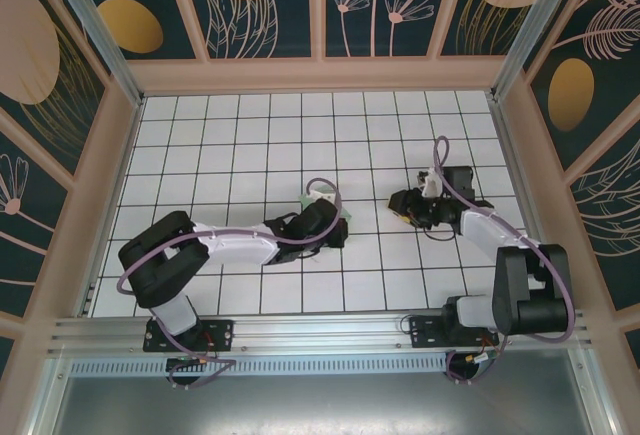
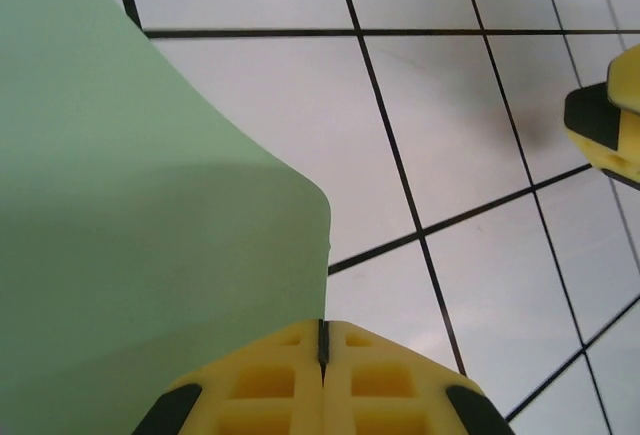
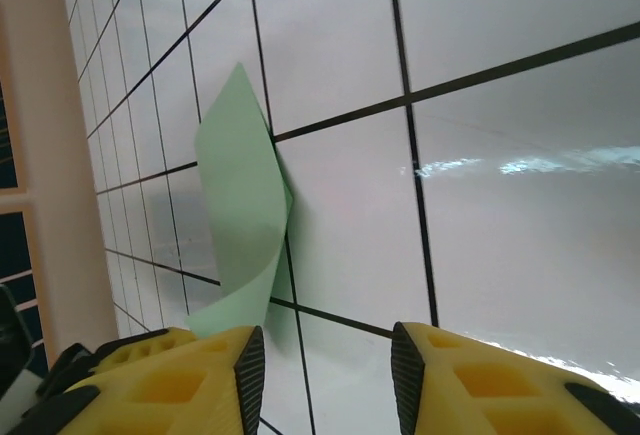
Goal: Fold a paper plane with a square sheet of paper (pick it up from the middle)
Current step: Third fold the triangle at the center of the table.
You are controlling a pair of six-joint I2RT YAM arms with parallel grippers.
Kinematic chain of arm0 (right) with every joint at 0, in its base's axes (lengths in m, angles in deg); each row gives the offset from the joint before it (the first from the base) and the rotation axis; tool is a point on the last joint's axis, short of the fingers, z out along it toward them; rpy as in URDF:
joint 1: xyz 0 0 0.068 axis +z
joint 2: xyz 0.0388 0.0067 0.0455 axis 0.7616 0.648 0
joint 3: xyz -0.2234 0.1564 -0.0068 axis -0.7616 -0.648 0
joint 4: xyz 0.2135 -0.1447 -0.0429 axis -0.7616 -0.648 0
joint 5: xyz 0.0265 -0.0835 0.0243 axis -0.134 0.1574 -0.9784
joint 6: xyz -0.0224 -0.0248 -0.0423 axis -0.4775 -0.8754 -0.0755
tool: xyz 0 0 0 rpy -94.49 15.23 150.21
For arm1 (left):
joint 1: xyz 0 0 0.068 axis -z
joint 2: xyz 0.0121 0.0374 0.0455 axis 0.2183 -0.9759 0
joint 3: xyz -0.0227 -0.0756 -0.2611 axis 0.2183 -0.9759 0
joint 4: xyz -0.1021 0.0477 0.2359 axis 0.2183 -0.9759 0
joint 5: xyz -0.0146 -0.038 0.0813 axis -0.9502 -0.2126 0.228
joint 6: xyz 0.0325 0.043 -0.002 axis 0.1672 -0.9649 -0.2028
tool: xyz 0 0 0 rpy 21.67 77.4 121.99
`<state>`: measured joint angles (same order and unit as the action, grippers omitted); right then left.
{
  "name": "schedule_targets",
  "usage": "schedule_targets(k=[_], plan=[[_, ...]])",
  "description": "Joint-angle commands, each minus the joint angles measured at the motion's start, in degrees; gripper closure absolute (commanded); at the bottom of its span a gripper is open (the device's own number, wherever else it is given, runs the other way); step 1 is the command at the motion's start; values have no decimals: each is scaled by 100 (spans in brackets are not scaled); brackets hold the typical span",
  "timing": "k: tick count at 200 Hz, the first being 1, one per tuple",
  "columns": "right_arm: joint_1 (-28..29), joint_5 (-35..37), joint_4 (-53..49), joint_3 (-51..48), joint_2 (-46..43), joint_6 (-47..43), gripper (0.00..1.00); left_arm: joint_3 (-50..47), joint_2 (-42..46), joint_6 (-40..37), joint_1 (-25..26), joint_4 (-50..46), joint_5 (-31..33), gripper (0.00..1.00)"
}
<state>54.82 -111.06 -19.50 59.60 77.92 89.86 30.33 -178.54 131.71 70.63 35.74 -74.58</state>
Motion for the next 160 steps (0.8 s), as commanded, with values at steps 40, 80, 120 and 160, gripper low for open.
schedule_targets(k=[40, 80, 120, 160], plan=[[798, 161, 77, 628, 488, 23, 64, -1283, 351, 1013, -189, 2787, -420, 100], [1317, 231, 286, 985, 977, 177, 68, -1687, 423, 1089, -310, 3192, -489, 100], [1746, 574, 1, 1886, 1825, -74, 82, -1934, 409, 1142, -326, 3390, -609, 100], [2131, 474, -573, 2953, 2908, -620, 85, -1970, 301, 1151, -328, 3467, -718, 100]])
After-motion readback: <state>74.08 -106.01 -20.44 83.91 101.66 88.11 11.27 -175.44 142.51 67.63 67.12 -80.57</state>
